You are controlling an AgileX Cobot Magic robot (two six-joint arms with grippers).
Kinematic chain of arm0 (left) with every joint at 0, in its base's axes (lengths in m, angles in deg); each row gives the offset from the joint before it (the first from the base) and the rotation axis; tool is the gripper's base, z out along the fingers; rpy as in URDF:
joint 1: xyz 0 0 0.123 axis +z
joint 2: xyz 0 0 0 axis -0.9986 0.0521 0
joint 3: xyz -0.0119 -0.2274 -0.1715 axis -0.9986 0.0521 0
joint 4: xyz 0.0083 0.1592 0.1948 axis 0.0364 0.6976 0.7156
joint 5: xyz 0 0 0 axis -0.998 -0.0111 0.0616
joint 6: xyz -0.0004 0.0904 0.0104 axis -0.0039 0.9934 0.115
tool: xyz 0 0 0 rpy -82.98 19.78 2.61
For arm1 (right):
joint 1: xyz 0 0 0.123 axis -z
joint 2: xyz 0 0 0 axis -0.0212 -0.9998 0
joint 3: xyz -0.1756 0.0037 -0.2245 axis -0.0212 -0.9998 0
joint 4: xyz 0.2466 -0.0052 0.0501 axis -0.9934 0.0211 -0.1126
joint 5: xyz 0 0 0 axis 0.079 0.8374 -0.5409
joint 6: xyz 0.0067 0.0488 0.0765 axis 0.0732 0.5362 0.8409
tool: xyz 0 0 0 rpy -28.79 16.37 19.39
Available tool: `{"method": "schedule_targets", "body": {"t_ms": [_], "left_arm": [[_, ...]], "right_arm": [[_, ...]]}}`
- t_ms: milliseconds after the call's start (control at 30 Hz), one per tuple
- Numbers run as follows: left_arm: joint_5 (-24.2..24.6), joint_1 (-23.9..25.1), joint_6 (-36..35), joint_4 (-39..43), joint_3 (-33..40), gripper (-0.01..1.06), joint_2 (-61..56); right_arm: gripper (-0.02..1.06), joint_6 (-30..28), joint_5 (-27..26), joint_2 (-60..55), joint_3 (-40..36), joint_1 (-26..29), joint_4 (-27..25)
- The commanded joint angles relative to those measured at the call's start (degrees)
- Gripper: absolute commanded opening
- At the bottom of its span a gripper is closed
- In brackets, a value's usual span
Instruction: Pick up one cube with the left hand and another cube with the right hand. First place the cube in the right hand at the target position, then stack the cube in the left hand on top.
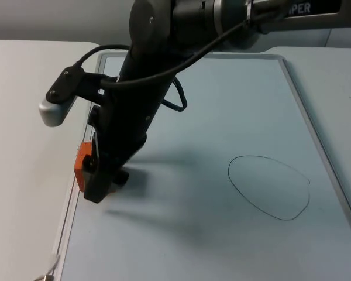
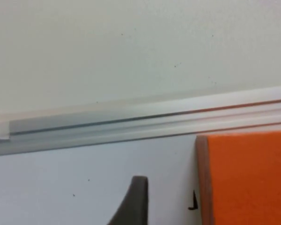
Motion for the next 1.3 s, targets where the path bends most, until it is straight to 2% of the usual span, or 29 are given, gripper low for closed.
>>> {"method": "schedule_targets", "body": {"t_ms": [0,67,100,233,267,367,433,467,567,633,700,767,833,867,933,967,1100,1267], "left_arm": [[-0.76,-0.46,-0.29,-0.34,0.14,0.19,-0.46],[-0.76,-0.46,-0.29,-0.34,0.14,0.19,-0.46],[-0.76,-0.46,-0.29,-0.34,0.14,0.19,-0.46],[-0.76,-0.46,-0.29,-0.34,0.14,0.19,-0.46],[-0.76,-0.46,-0.29,-0.34,0.14,0.19,-0.46],[-0.76,-0.46,-0.29,-0.34,0.14,0.19,-0.46],[-0.76,-0.46,-0.29,-0.34,0.14,0.19,-0.46],[-0.76,-0.46,-0.29,-0.34,0.14,0.19,-0.46],[-0.76,-0.46,-0.29,-0.59,0.14,0.19,-0.46],[-0.76,-0.46,-0.29,-0.59,0.14,0.19,-0.46],[-0.76,-0.46,-0.29,-0.22,0.14,0.19,-0.46],[-0.76,-0.46,-0.29,0.72,0.14,0.19,-0.46],[-0.76,-0.46,-0.29,0.88,0.14,0.19,-0.46],[-0.76,-0.46,-0.29,1.15,0.14,0.19,-0.46],[-0.76,-0.46,-0.29,1.15,0.14,0.19,-0.46],[-0.76,-0.46,-0.29,1.15,0.14,0.19,-0.46],[-0.76,-0.46,-0.29,1.13,0.14,0.19,-0.46],[-0.76,-0.46,-0.18,1.54,0.14,0.19,-0.46]], "right_arm": [[0.75,-0.57,-0.46,-0.01,0.43,-0.04,-0.54],[0.64,-0.45,-0.46,-0.01,0.43,-0.04,-0.54],[0.64,-0.45,-0.46,-0.01,0.43,-0.04,-0.54],[0.29,1.13,0.35,0.24,0.63,-0.04,-0.39],[0.29,1.13,0.35,0.24,0.63,-0.04,-0.39],[0.00,3.05,4.12,2.34,0.63,-0.04,3.87],[0.00,5.23,6.48,5.57,0.63,-0.04,7.71],[0.00,5.23,6.48,5.57,0.63,-0.04,7.71],[0.00,10.32,7.46,12.62,0.63,-0.04,11.67],[0.00,11.08,7.70,15.62,0.50,-0.04,12.07],[0.00,13.87,8.24,21.40,0.50,-0.04,12.73],[0.00,19.36,8.91,28.79,0.50,-0.04,14.28],[0.00,20.13,9.40,30.20,0.50,-0.04,14.47],[0.00,23.74,11.77,34.39,0.50,-0.04,15.18],[0.00,26.35,14.88,38.86,0.50,-0.04,17.18],[0.00,26.35,14.88,38.86,0.50,-0.04,17.18],[0.00,33.11,17.89,45.70,0.50,-0.04,20.82],[0.00,37.06,17.89,49.13,-0.82,0.57,20.41]]}}
